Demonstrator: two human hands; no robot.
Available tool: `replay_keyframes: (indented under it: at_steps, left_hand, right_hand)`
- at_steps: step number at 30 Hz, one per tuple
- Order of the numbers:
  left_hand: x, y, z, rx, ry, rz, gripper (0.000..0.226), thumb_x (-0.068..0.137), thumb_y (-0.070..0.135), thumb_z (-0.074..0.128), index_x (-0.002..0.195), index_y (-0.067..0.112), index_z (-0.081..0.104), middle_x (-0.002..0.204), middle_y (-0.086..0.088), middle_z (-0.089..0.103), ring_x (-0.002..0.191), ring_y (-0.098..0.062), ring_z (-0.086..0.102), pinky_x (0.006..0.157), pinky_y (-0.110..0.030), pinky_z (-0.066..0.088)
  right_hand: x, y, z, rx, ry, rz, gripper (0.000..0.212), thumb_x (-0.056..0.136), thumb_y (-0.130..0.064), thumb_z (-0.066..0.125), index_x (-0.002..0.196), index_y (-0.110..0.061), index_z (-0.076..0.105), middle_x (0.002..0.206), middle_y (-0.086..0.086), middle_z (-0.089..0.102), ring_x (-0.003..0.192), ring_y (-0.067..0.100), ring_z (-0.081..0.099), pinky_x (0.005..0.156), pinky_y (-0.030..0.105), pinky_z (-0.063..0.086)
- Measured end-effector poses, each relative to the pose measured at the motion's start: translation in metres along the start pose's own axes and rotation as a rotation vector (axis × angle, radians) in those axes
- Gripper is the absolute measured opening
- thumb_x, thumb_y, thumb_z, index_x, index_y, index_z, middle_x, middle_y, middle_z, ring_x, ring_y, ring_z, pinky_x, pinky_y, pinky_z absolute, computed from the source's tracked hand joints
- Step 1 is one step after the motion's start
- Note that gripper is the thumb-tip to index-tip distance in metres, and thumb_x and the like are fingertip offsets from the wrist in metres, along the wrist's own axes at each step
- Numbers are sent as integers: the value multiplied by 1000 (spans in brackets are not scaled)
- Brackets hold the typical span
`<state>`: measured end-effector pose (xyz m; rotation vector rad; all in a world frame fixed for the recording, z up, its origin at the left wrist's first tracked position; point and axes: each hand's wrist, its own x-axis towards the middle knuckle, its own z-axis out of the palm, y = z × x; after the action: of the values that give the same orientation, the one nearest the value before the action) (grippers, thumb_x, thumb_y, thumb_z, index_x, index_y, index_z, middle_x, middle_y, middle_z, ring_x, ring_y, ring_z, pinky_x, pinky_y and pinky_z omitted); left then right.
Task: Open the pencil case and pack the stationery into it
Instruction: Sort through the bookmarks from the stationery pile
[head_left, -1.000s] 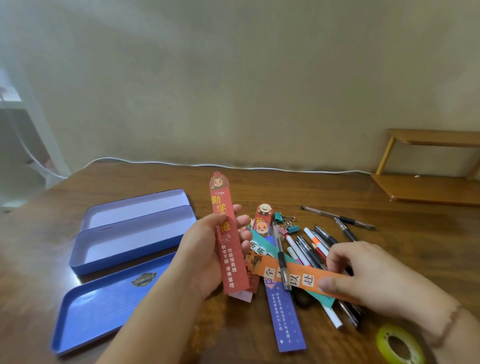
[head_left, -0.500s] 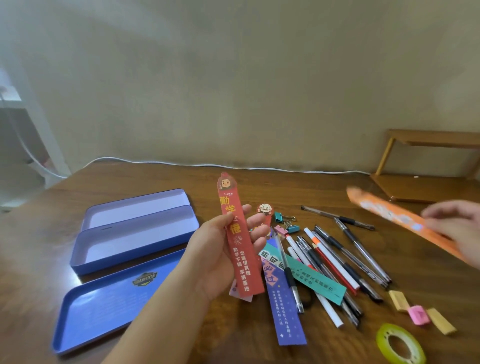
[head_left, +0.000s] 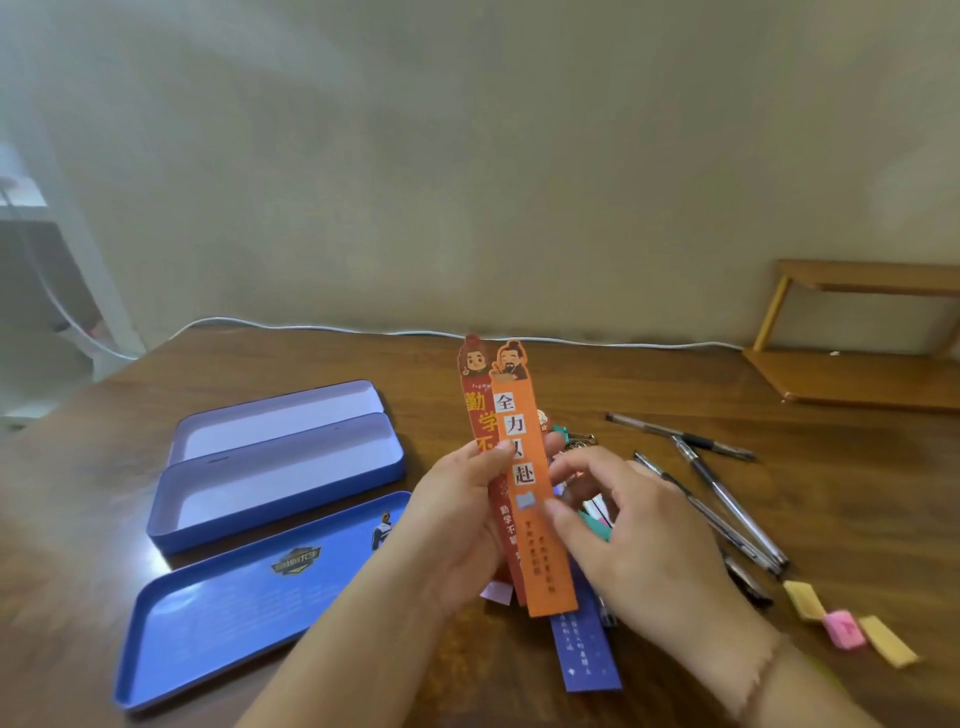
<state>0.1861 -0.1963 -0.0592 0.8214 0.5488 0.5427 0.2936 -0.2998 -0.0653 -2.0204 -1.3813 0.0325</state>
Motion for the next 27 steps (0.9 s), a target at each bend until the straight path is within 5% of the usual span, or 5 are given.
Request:
replay_keyframes:
  at_steps: [4, 9, 13, 19, 27]
  left_hand:
    - [5, 6, -8, -130, 66, 12, 28, 101, 17, 42, 124, 6, 54, 102, -13, 77, 82, -22, 75, 82, -42, 58]
    - [7, 13, -15, -217, 112, 17, 31, 100, 18, 44, 126, 5, 52, 98, -13, 77, 74, -21, 74, 69, -36, 61]
    - [7, 15, -18, -220, 113, 7, 35, 99, 14, 42, 134, 10, 44, 100, -13, 77, 75, -22, 75, 66, -37, 62]
    - [7, 16, -18, -191, 108, -2, 39, 100, 9, 42, 138, 11, 40, 102, -13, 77, 85, -24, 76, 68, -38, 62]
    - [9, 17, -22, -127, 81, -1, 34, 101, 12, 41, 136, 12, 44, 107, -14, 75, 94, -26, 75, 82, -44, 59]
  right_hand:
    - [2, 4, -11, -243, 11, 20, 23, 87, -57, 55, 85, -36, 47, 74, -16, 57, 71, 1, 52, 50, 16, 31]
    - [0, 4, 2, -359, -205, 26, 21, 88, -52, 53, 97, -37, 41, 98, -14, 62, 86, 5, 55, 54, 17, 37]
    - [10, 22, -19, -355, -82, 107, 9, 88, -38, 55, 89, -33, 48, 78, -10, 64, 73, 6, 58, 49, 23, 38]
    - [18, 52, -40, -413, -108, 285, 13, 90, -42, 61, 82, -34, 53, 81, -16, 58, 74, 0, 53, 49, 16, 33]
    - [15, 33, -23, -480, -230, 115, 41, 72, -76, 56, 80, -37, 58, 86, -19, 54, 90, 1, 47, 61, 21, 43]
